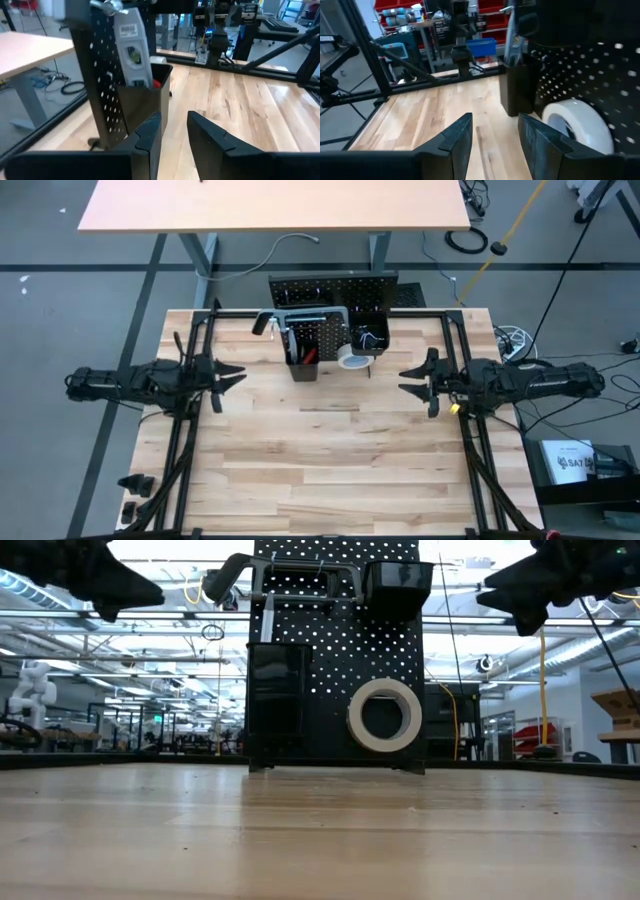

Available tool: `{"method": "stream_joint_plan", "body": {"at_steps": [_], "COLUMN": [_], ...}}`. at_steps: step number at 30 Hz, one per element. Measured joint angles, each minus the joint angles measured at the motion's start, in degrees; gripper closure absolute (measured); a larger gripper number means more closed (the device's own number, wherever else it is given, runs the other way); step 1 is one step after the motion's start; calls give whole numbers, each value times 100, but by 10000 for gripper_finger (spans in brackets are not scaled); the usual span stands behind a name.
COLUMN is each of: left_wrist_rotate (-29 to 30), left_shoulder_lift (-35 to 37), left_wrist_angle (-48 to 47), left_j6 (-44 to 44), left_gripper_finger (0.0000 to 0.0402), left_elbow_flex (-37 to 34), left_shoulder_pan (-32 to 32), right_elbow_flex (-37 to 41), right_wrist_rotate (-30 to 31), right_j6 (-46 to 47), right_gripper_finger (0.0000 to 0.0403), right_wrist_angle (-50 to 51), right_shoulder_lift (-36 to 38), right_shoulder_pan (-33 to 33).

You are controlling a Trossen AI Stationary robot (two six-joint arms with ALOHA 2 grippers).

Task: Hang tools onto peg board
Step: Return to Home Position

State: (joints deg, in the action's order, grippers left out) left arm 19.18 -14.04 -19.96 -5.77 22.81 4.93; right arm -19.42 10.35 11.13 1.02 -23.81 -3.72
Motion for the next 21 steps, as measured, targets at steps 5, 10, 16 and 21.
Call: {"method": "stream_joint_plan", "body": {"at_steps": [5,10,16,21], "left_wrist_rotate": [-4,-7,-95,-128], "left_shoulder_lift": [315,501,750,888], "left_wrist_angle": [-286,-230,-23,342], "left_j6": [-163,-342,-677,-746], "left_gripper_finger": [304,304,304,304], "left_elbow_flex": [0,-187,-774,-1175], "left_shoulder_pan": [1,2,2,2], "right_elbow_flex": [69,602,1205,1613], "right_wrist_rotate": [18,12,26,14], "right_j6": [162,352,798,773], "right_gripper_finger": [250,250,250,250], "right_wrist_angle": [491,348,267,-230], "right_shoulder_lift": [582,1098,1575,1822], "right_shoulder_pan": [6,6,4,4]}}
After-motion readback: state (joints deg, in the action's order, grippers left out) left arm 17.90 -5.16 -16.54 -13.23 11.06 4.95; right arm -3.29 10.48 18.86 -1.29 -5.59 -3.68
